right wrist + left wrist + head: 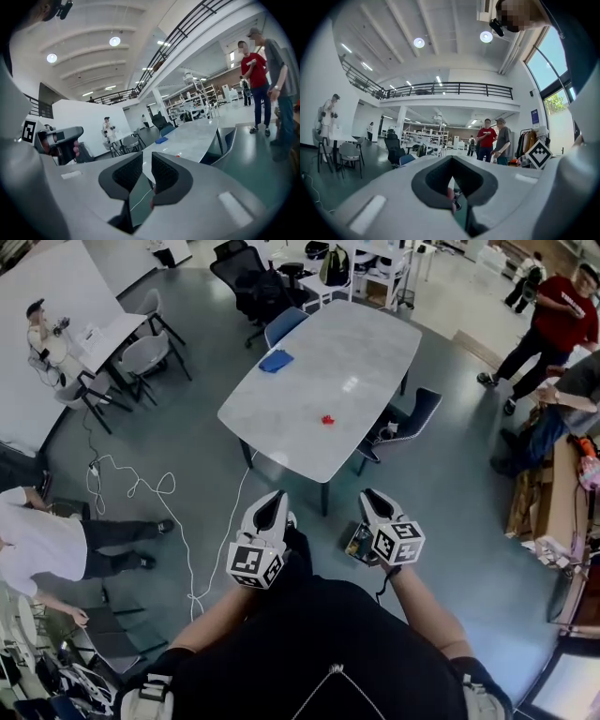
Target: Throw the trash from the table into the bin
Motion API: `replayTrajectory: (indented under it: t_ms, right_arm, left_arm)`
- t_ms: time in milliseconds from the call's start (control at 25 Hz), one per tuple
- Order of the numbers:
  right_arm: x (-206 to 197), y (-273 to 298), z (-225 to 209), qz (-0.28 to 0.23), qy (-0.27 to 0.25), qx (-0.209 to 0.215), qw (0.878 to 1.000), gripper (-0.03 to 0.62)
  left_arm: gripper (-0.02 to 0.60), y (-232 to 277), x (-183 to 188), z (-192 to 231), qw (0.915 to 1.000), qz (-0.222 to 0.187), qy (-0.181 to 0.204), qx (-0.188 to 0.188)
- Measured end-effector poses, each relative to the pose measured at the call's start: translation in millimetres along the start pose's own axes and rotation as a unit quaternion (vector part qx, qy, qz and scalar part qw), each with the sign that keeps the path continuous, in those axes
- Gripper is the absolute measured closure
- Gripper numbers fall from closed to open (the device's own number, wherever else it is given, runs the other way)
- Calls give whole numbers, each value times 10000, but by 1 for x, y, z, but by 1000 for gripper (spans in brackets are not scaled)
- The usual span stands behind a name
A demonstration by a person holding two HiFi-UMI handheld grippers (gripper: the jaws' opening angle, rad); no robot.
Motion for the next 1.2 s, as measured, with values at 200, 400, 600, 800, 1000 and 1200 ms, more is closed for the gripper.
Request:
replayTrajectory:
  t_ms: [200, 400, 600, 800, 1000, 1200]
  right_arm:
    - [6, 105, -4, 378, -272, -243, 9986, 461]
    - [4, 221, -24, 1163, -515, -733, 9892, 439]
    - [-19, 315, -49, 1940, -502, -1155, 9729, 416]
    - [-49, 384, -90, 2737, -817, -1159, 9513, 378]
    - [-90, 440, -127, 3442, -1841, -1147, 9135, 375]
    - [-110, 470, -131, 3556, -2197, -925, 9037, 376]
  left_arm:
    - [581, 52, -9, 84, 9995, 123, -167, -239]
    - [581, 104, 5, 178, 9976, 173, -146, -648]
    - [581, 133, -10, 274, 9961, 474, -401, -620]
    - [581, 165, -29, 307, 9940, 730, -629, -519]
    - [581, 163, -56, 322, 9894, 1132, -890, -207]
    - [581, 144, -67, 333, 9848, 1419, -983, 183]
Point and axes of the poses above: the fingertips, and each gripper's own axes: y forward along the fingers, z to its left, x out of its top, the point moved 2 cm from there along -y, backward along the fingers, and after that the axes turned 11 degrees about -x, right-handed, at the moved point
